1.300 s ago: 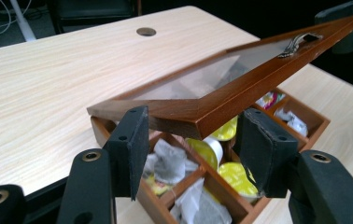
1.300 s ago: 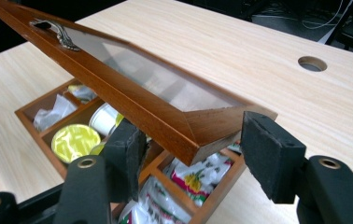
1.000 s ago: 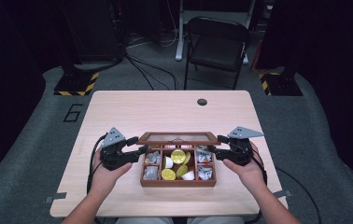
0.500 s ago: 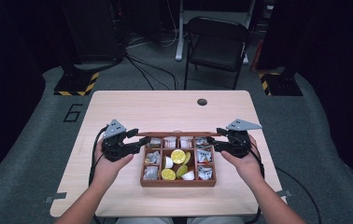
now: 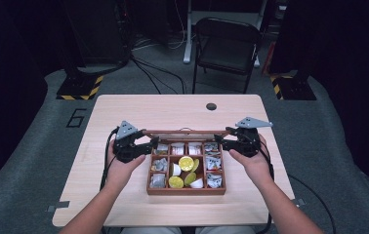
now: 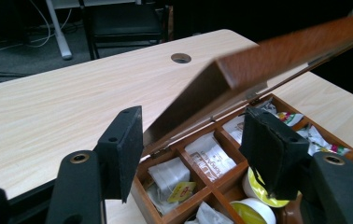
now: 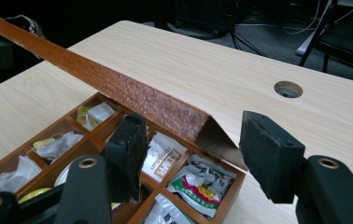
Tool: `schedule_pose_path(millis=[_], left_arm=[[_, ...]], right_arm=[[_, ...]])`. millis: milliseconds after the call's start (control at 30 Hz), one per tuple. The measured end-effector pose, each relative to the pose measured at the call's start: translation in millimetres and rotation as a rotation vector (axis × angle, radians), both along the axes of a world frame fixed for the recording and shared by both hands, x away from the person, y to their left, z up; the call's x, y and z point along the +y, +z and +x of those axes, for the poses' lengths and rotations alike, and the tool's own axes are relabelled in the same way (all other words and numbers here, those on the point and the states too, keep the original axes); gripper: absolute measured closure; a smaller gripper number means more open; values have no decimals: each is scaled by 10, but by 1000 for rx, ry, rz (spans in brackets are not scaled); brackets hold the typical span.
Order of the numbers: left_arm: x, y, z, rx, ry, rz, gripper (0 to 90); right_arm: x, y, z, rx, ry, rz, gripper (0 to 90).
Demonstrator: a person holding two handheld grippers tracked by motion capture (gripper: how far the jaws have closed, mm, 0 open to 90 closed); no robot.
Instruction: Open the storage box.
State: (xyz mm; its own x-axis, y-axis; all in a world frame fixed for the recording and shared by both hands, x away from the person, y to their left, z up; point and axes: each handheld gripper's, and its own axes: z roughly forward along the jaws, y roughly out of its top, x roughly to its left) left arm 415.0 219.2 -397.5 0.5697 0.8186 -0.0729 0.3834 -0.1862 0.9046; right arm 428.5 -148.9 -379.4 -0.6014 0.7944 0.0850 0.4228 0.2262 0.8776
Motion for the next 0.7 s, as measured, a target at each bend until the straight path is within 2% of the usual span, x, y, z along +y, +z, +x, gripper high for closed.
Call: schedule_pose_path(millis=[100,233,367,433,500,700], left_arm=[[-12,-24,39,-5,8,9,370],[-32,-52,81,6,15,-5,349],[-81,-101,124,16,25,13,323],[-105,-137,137,10,37,5,304],[-113,-174,164,21,46,-4,300],[-90,-265,253,36,62,-45,331]], right_arm=[[6,17,28,0,-4,0,412],[7,26,56,-5,-8,3,410],[11,33,74,-3,-13,5,403],[8,34,87,-6,-16,5,394],[9,36,98,-7,-22,7,387],[14,42,130,-5,-27,10,380]])
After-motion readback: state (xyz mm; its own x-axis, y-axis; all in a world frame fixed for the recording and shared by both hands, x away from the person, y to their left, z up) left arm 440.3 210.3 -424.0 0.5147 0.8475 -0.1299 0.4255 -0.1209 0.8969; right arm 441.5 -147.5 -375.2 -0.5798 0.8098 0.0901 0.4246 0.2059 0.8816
